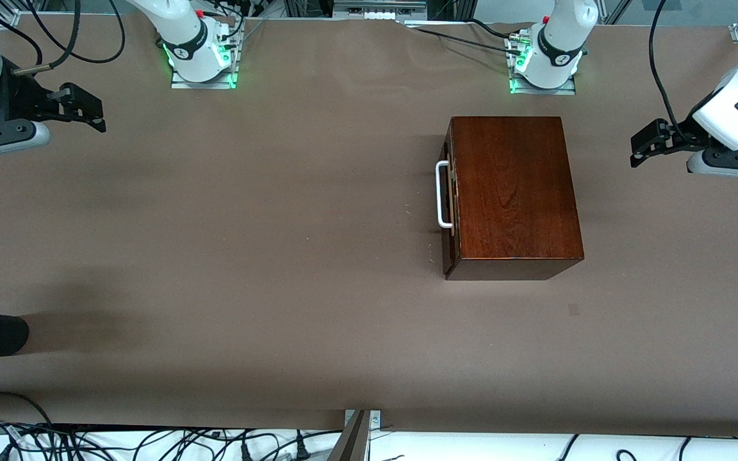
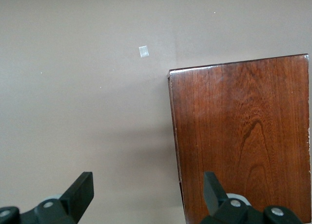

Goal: Open drawer, take yellow block, close drawer
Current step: 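Move the left gripper to the white drawer handle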

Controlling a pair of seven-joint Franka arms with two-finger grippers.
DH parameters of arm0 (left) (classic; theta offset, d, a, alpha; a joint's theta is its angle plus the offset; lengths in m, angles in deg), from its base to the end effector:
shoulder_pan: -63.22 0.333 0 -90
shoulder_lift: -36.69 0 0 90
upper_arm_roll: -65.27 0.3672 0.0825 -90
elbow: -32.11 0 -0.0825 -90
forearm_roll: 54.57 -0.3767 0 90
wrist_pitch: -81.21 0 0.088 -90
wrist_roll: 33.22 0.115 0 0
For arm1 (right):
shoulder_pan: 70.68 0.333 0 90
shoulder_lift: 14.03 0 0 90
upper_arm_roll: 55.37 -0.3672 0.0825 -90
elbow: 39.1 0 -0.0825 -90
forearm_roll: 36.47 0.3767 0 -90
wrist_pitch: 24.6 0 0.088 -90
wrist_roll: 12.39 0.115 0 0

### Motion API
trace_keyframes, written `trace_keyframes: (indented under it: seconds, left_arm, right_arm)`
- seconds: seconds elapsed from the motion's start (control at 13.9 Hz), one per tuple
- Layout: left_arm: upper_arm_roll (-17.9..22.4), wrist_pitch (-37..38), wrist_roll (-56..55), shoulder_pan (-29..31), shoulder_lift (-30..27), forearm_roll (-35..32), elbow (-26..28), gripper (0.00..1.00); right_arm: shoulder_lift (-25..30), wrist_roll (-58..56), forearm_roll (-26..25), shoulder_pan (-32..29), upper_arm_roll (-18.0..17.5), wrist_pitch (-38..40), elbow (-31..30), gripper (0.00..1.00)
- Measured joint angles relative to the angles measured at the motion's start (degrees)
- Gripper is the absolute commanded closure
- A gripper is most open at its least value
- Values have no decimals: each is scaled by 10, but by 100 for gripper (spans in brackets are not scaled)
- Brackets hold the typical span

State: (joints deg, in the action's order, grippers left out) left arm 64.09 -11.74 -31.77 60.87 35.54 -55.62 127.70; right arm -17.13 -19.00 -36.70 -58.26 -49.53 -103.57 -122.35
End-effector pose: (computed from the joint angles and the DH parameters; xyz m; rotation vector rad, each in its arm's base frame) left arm 0.5411 -0.0315 0.6376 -3.1191 0.1375 0.0401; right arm 0.5416 0.0639 0.6763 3.1051 0.3579 -0.2011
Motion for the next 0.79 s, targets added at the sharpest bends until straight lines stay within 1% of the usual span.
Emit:
trace_keyframes:
  seconds: [0.79]
  left_arm:
    - [-2, 6, 0, -1, 5, 0, -7, 0]
  right_arm:
    - [0, 0, -1, 0, 0, 0, 0, 0]
